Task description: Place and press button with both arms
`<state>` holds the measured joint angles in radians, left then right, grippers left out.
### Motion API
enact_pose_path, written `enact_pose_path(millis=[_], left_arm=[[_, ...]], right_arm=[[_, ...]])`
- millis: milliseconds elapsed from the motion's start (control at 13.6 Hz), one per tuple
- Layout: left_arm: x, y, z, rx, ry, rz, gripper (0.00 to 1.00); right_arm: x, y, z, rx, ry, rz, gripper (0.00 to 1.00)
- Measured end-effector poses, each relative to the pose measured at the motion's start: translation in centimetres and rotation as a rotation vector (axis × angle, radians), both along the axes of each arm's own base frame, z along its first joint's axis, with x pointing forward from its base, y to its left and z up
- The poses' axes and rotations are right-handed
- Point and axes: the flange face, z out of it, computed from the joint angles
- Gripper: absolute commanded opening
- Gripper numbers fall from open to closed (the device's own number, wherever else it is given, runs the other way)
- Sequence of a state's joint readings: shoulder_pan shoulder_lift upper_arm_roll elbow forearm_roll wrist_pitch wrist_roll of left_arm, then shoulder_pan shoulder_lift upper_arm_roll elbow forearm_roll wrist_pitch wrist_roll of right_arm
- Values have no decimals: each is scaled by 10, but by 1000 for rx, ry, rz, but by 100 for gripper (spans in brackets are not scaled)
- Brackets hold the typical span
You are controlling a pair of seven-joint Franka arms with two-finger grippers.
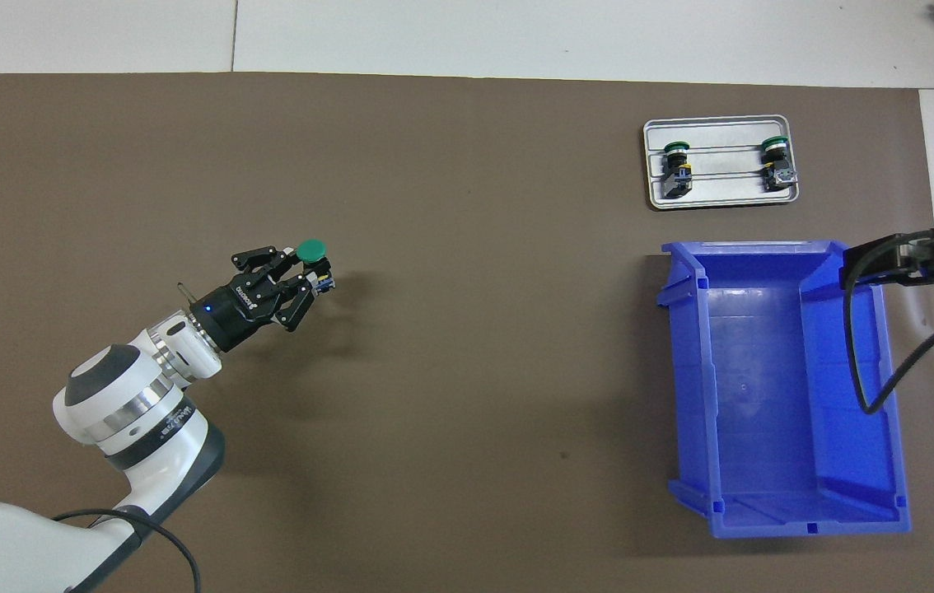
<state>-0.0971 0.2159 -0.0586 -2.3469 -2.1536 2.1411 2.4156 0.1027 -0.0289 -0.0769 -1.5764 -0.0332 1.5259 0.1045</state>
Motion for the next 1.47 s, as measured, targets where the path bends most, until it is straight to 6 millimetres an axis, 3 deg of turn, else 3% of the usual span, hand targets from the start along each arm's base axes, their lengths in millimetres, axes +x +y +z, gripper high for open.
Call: enact_pose_path(millis=[586,1026,1319,1466], left_arm=[[-61,-35,-32,-5,-103,-152,6],[-104,-39,-37,-55,-171,-201,6],[-119,-41,-40,-89,-177,-216,6],[-128,-46,-51,-155,-191,-230,6]], right_arm=[[0,0,0,0,0,0,100],[0,0,0,0,0,0,100],[0,0,0,0,0,0,100],[0,0,0,0,0,0,100]])
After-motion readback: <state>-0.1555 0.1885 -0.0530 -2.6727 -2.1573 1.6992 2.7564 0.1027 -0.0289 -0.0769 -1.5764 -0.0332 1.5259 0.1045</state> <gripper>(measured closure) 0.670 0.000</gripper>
